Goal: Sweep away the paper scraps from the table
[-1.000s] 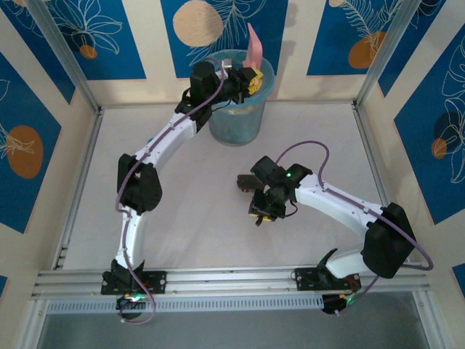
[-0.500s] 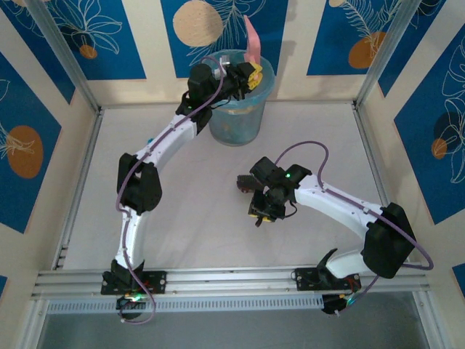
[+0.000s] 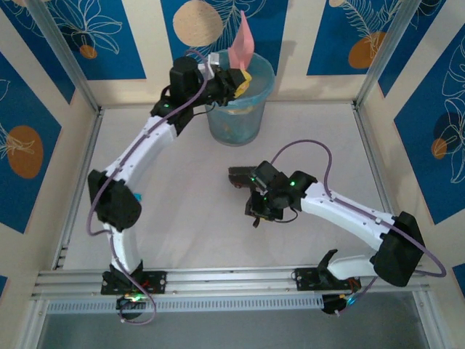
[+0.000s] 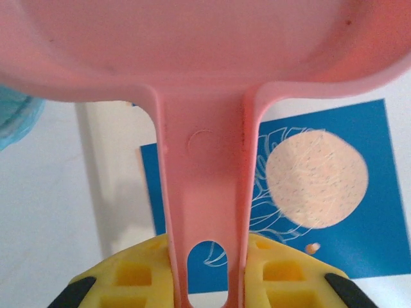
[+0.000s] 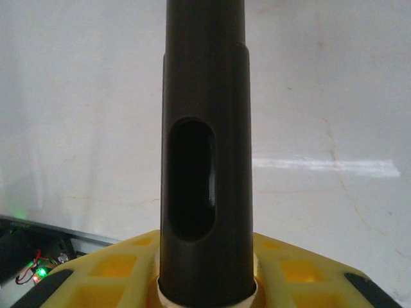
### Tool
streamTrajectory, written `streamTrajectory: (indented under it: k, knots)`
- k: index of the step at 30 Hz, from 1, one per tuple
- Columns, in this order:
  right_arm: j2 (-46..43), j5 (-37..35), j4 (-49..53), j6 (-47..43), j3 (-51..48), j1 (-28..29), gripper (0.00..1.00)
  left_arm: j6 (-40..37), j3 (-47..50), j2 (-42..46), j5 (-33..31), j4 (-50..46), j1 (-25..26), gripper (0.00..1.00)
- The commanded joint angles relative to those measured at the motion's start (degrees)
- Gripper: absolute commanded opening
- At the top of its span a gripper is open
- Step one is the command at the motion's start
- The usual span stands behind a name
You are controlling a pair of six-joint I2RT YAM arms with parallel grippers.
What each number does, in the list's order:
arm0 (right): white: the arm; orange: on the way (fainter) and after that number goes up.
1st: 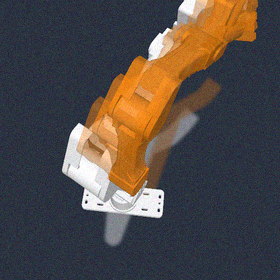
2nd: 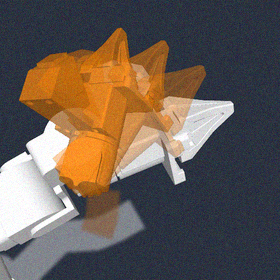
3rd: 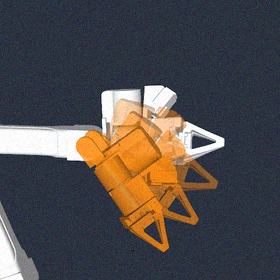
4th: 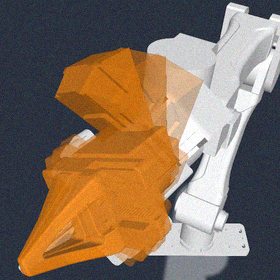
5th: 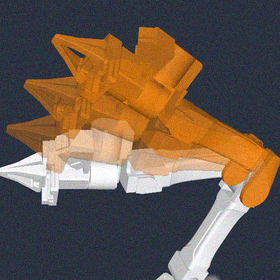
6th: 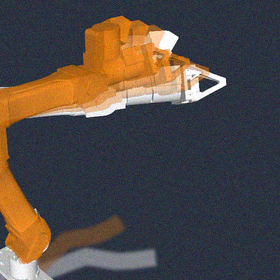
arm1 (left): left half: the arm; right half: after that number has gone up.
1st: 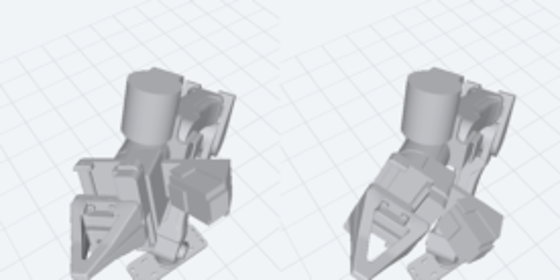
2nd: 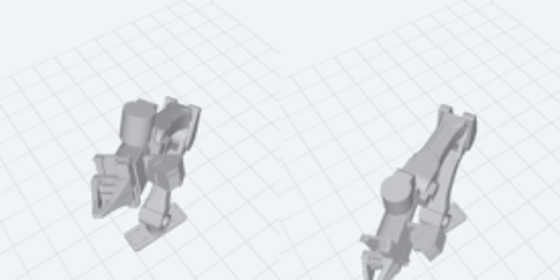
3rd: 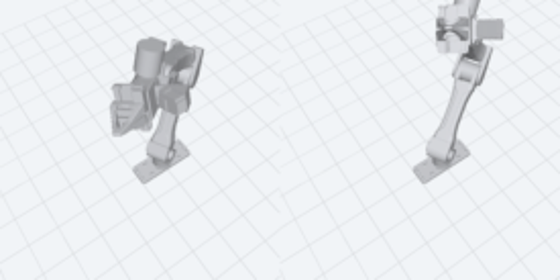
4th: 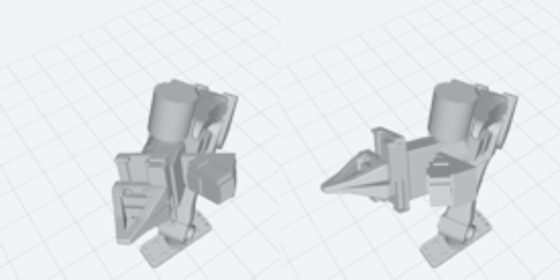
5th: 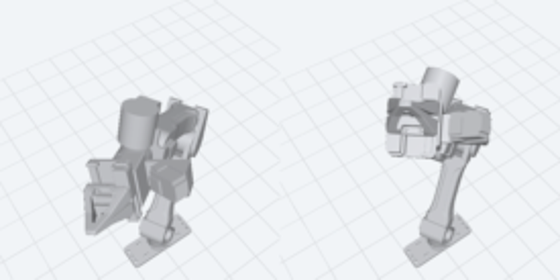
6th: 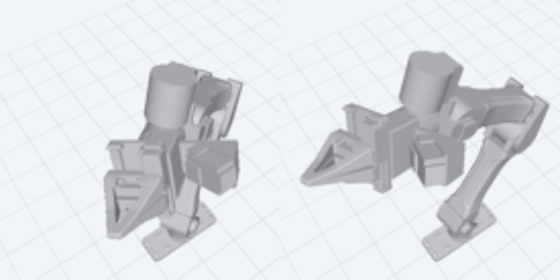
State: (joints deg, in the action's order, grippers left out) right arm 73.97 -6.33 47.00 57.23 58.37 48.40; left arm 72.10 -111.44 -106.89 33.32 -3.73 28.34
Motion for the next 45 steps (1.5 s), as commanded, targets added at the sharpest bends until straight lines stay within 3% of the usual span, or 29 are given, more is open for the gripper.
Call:
streamTrajectory:
  k: [1,7,18,25,32,40,45]
  knots:
    - [-1.05,-3.32,-7.51,-5.55,0.60,2.91,0.00,-17.43,1.05,7.11,-4.01,-15.50,-1.24,0.00]
    - [3.91,-3.88,-12.46,-16.63,5.22,8.74,0.00,-24.97,10.56,18.29,-9.70,-25.73,-5.25,0.00]
    - [21.56,-1.89,-8.04,-36.83,23.86,16.31,0.00,-36.27,21.43,32.22,-22.98,-44.47,-14.78,0.00]
    - [35.57,1.81,-6.71,-41.34,36.64,18.19,0.00,-33.50,32.40,39.08,-20.58,-44.95,-23.12,0.00]
    - [47.98,2.28,-0.44,-43.68,50.58,18.94,0.00,-34.54,36.31,41.57,-22.58,-47.25,-24.21,0.00]
    - [54.09,2.25,3.98,-43.38,56.01,18.97,0.00,-33.95,40.05,43.19,-22.09,-46.82,-24.29,0.00]
    - [54.09,2.14,5.00,-41.86,53.59,18.66,0.00,-33.61,40.42,42.34,-20.66,-45.39,-24.29,0.00]
